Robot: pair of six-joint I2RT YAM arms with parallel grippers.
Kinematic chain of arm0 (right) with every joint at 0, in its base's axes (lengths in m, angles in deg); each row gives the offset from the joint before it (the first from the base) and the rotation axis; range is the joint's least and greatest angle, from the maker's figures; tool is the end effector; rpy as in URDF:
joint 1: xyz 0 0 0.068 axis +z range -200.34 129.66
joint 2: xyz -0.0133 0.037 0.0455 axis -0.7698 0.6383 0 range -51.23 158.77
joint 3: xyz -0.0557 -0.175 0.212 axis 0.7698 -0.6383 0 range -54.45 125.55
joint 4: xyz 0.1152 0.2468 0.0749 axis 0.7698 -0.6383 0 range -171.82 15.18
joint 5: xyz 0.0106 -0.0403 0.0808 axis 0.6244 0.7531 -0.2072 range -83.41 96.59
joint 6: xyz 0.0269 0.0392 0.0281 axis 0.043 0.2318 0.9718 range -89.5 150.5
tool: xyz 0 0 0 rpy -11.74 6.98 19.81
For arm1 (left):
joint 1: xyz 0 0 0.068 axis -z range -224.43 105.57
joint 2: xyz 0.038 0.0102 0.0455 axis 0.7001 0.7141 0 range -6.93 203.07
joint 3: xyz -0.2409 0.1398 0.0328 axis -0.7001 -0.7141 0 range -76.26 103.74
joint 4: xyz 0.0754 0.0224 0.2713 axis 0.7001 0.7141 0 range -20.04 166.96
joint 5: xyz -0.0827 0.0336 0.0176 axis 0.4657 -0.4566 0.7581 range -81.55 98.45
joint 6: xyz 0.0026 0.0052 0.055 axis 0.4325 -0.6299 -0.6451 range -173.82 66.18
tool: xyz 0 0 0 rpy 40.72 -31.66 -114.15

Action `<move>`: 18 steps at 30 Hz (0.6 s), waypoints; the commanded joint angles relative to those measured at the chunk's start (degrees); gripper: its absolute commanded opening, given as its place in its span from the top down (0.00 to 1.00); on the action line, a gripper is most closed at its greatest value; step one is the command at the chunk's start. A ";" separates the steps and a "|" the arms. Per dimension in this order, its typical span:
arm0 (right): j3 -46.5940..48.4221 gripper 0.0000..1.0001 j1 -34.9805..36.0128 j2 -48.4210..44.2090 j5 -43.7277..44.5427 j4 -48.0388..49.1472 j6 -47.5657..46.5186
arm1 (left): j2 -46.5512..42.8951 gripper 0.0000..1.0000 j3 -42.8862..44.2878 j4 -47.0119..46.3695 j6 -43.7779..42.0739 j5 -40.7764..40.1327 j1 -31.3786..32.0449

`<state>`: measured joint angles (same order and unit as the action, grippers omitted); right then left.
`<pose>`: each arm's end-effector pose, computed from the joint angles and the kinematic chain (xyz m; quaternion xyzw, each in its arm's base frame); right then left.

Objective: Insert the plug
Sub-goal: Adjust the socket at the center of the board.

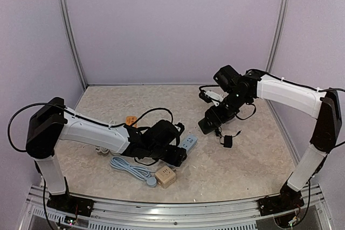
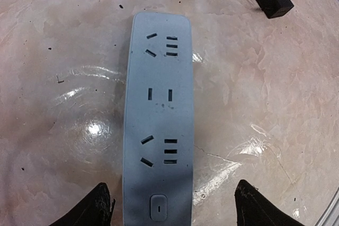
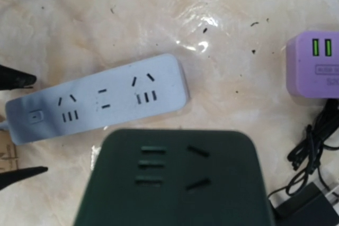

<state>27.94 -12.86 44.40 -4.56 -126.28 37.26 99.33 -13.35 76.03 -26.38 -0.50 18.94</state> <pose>0.2876 0.2296 0.2810 -0.2777 0.9308 0.1699 0.1662 0.1863 -0.3586 0.1502 0.2627 0.8978 -0.1948 0.2949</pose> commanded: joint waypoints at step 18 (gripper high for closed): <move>11.14 1.00 3.89 10.57 1.61 -6.17 -2.40 | 1.58 0.27 -1.08 2.54 1.83 -2.07 0.85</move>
<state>35.96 -9.78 53.61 -3.71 -131.35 35.67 99.66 -13.37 77.51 -25.66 -1.92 19.40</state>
